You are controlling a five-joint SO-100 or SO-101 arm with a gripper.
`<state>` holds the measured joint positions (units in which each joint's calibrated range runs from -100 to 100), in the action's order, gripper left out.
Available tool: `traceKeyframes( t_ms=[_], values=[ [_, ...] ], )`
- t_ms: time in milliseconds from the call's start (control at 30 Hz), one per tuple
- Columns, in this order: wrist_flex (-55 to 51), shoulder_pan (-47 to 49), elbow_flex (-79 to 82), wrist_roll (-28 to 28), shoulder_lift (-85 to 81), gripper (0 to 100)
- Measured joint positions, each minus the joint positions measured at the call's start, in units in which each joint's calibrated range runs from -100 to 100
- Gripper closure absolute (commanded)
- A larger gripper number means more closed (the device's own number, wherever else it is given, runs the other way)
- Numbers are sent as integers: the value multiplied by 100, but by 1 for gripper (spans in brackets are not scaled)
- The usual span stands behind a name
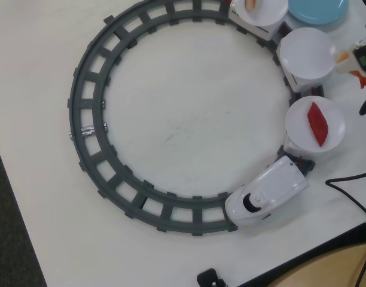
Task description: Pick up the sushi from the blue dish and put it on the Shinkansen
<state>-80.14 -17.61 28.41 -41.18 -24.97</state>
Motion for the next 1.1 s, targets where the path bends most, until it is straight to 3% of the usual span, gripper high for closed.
traceKeyframes(
  t_ms=[600, 933, 1000, 1100],
  values=[
    [1531, 520, 747, 0, 8, 98],
    [1969, 481, 720, 5, 960, 98],
    [1969, 488, 702, 0, 977, 95],
    [1916, 512, 702, 0, 977, 83]
  ],
)
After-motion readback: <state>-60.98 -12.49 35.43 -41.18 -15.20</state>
